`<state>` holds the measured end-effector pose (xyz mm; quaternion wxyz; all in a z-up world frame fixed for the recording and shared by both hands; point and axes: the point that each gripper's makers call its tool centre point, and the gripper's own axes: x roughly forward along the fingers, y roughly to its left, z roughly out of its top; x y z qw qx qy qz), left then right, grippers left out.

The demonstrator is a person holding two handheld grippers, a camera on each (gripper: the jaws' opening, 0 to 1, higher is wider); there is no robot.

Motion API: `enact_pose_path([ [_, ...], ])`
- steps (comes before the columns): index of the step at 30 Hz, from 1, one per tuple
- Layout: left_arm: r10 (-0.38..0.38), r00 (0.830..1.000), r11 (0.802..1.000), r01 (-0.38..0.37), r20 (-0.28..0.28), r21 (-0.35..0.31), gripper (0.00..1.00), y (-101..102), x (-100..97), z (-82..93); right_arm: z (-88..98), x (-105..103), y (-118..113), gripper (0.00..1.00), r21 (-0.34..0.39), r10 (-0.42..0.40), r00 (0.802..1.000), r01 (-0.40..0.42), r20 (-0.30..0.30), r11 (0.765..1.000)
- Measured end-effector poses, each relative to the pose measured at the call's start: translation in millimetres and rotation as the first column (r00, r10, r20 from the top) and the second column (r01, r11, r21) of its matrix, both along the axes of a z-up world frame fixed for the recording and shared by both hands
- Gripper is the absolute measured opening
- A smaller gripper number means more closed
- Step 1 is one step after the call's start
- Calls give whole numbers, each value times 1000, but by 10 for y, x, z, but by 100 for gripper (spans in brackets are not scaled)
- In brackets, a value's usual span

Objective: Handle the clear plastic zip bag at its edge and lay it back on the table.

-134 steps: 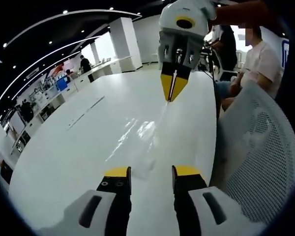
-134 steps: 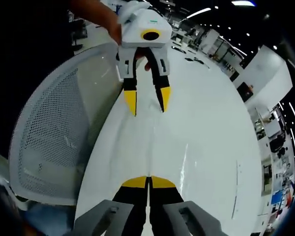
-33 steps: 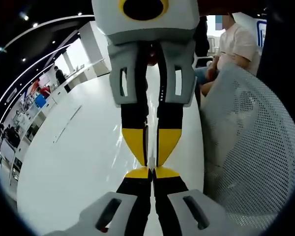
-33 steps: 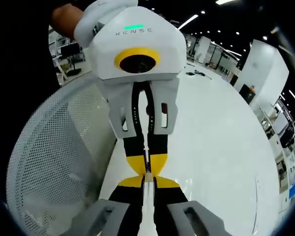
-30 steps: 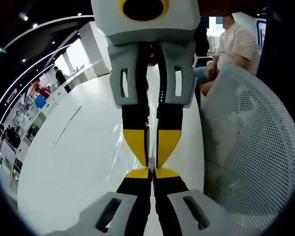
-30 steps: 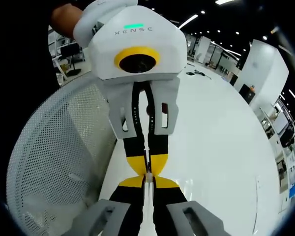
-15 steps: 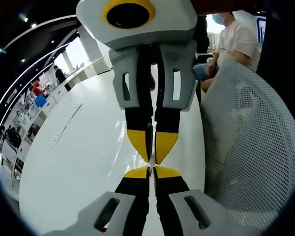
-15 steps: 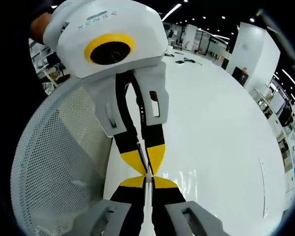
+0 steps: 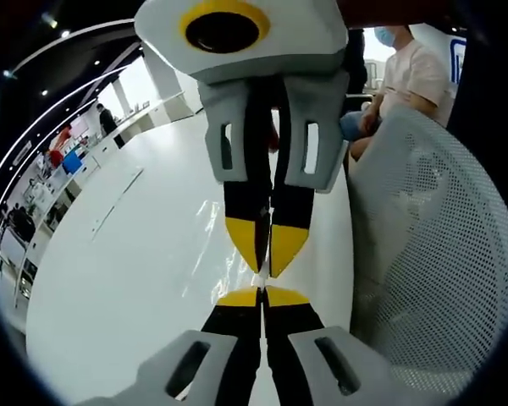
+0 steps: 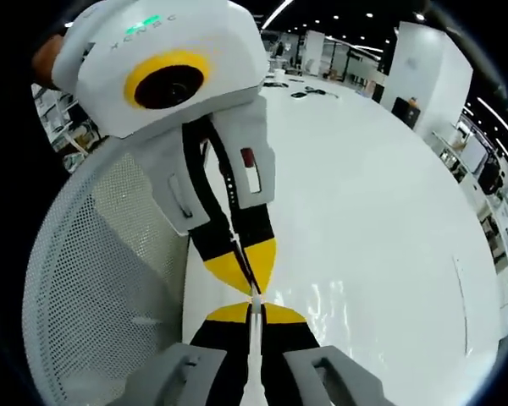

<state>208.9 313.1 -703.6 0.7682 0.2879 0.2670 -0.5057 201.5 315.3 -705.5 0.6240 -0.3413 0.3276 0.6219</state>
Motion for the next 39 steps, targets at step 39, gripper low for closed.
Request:
enact_pose_path([
  [39, -27, 1000, 1000, 27, 8, 12, 0, -1, -35, -35, -10, -82, 9, 0, 3, 69, 996, -70, 58, 998],
])
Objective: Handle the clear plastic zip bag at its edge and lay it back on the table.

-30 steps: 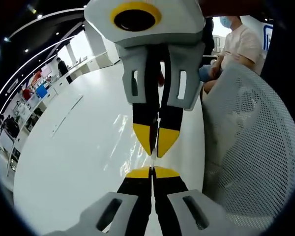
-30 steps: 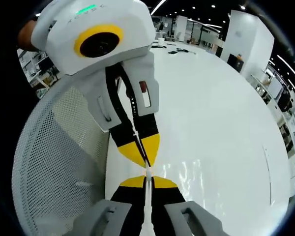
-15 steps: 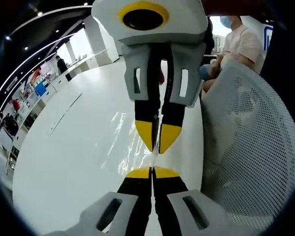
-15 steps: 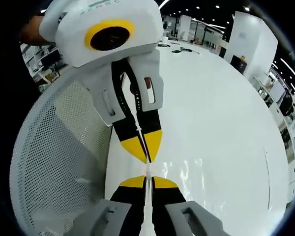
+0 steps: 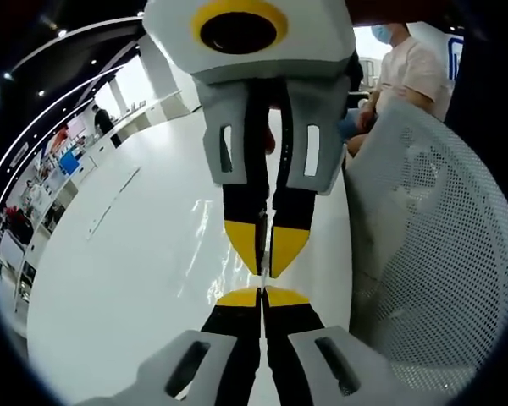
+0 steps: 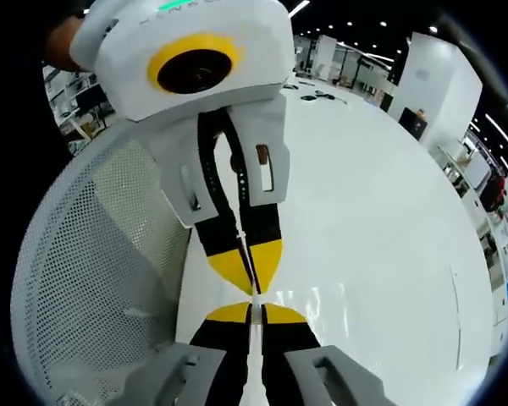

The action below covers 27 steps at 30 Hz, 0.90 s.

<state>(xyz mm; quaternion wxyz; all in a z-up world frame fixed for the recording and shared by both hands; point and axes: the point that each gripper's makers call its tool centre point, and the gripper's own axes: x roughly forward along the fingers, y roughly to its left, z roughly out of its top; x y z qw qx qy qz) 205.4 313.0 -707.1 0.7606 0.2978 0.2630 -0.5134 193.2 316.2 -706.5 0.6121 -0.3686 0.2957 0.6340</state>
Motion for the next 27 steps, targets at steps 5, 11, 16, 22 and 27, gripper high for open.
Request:
enact_pose_path([
  [5, -7, 1000, 1000, 7, 0, 17, 0, -9, 8, -15, -19, 19, -11, 0, -6, -9, 1000, 9, 0, 1000],
  [11, -11, 1000, 1000, 11, -5, 13, 0, -57, -8, -4, -18, 23, -10, 0, -4, -5, 1000, 5, 4, 1000],
  [16, -16, 1000, 1000, 17, -14, 27, 1, -64, 11, -34, -40, 42, 2, 0, -10, 9, 1000, -8, 14, 1000],
  [22, -37, 999, 999, 37, 9, 37, 0, -50, 17, -47, -39, 42, 13, 0, -8, 7, 1000, -7, 16, 1000],
  [27, -19, 1000, 999, 19, -11, 29, 0, -50, 1, -52, -52, 32, 17, 0, -12, 14, 1000, -14, 17, 1000],
])
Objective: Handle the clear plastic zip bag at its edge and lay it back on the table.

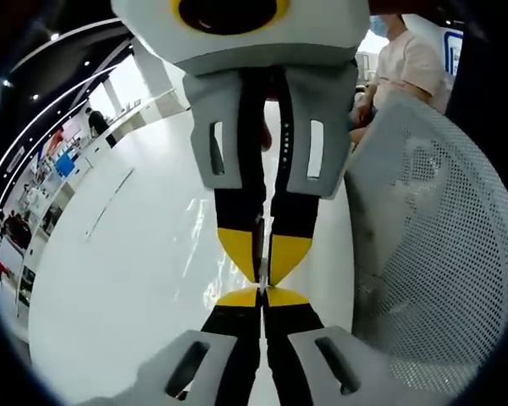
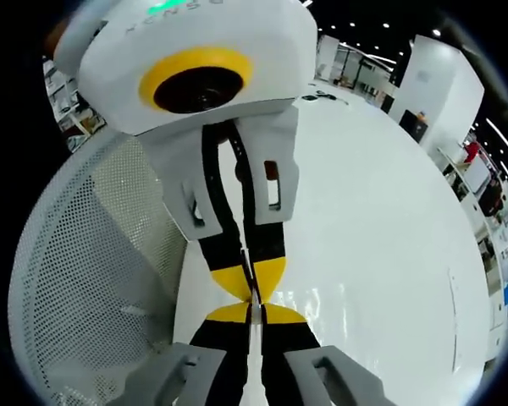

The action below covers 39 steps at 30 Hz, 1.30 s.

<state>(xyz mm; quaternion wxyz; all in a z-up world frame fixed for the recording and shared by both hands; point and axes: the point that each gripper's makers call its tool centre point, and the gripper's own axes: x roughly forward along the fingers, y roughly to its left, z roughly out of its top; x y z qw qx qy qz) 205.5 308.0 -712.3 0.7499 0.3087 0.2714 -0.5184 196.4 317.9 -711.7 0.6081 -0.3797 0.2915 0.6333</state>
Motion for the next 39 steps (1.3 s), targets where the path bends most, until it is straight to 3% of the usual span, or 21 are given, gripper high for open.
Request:
enact_pose_path([
  [7, 21, 999, 1000, -21, -28, 1, 0, 39, 19, -45, -73, 57, -108, 0, -42, -23, 1000, 22, -11, 999],
  [12, 18, 999, 1000, -18, -37, -9, 0, 37, 5, -37, -58, 57, -138, 0, -43, -36, 999, 35, -17, 998],
  [14, -2, 1000, 1000, 2, -12, -4, 0, 31, 14, -29, -56, 61, -139, 0, -42, -35, 999, 35, -11, 999],
  [16, 10, 999, 1000, -11, -50, -15, 0, 26, -13, -52, -53, 64, -147, 0, -42, -35, 999, 35, -9, 999],
  [23, 21, 999, 1000, -21, -38, 4, 0, 50, 11, -66, -68, 79, -139, 0, -39, -40, 999, 40, -8, 998],
  [29, 23, 997, 1000, -23, -67, 3, 11, -11, -16, -83, -45, 73, -112, 0, -32, -44, 999, 44, -7, 999],
  [39, 3, 999, 1000, -3, -47, -5, 1, -101, 18, -40, -63, 36, -108, 0, -43, -26, 1000, 26, -1, 999],
])
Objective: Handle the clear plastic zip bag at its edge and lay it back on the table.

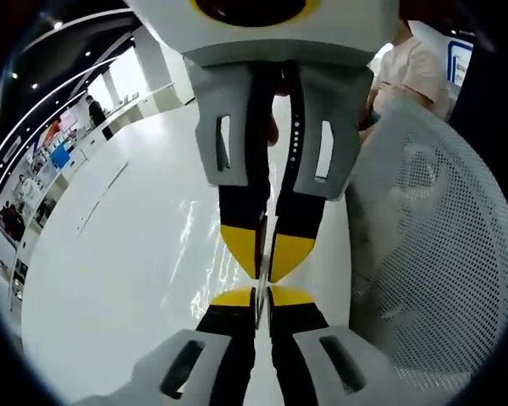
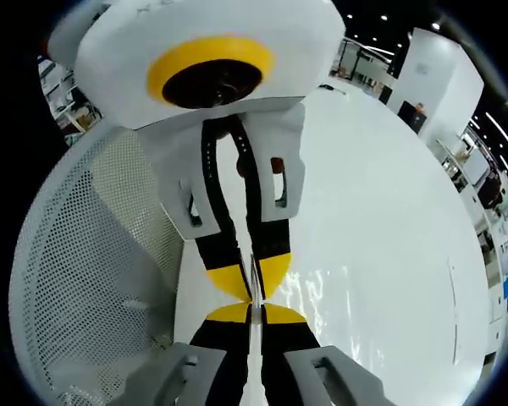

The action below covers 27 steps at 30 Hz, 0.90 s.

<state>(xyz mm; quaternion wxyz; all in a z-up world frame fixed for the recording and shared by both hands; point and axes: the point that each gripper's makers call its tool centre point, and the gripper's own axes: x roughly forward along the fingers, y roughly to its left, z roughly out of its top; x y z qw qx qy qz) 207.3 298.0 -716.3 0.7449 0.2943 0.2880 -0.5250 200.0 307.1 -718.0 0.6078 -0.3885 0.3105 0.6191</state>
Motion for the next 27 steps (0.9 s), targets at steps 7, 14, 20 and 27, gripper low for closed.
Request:
enact_pose_path([
  [7, -30, 999, 1000, 30, 13, -2, 0, -7, -21, -4, 15, -4, -14, 0, 0, 0, 1000, 0, 4, 1000],
  [14, -5, 1000, 1000, 5, 24, -19, 0, 14, 3, 29, 39, 18, -43, 0, 14, -25, 1000, 25, -6, 1000],
  [20, 4, 1000, 1000, -3, 15, -13, 0, 51, -4, 25, 7, 24, -104, 0, 2, -26, 1000, 26, -3, 1000],
  [27, 24, 999, 1000, -25, 33, 14, 0, 74, 47, 5, 15, 45, -88, 0, -4, -47, 999, 47, 0, 999],
])
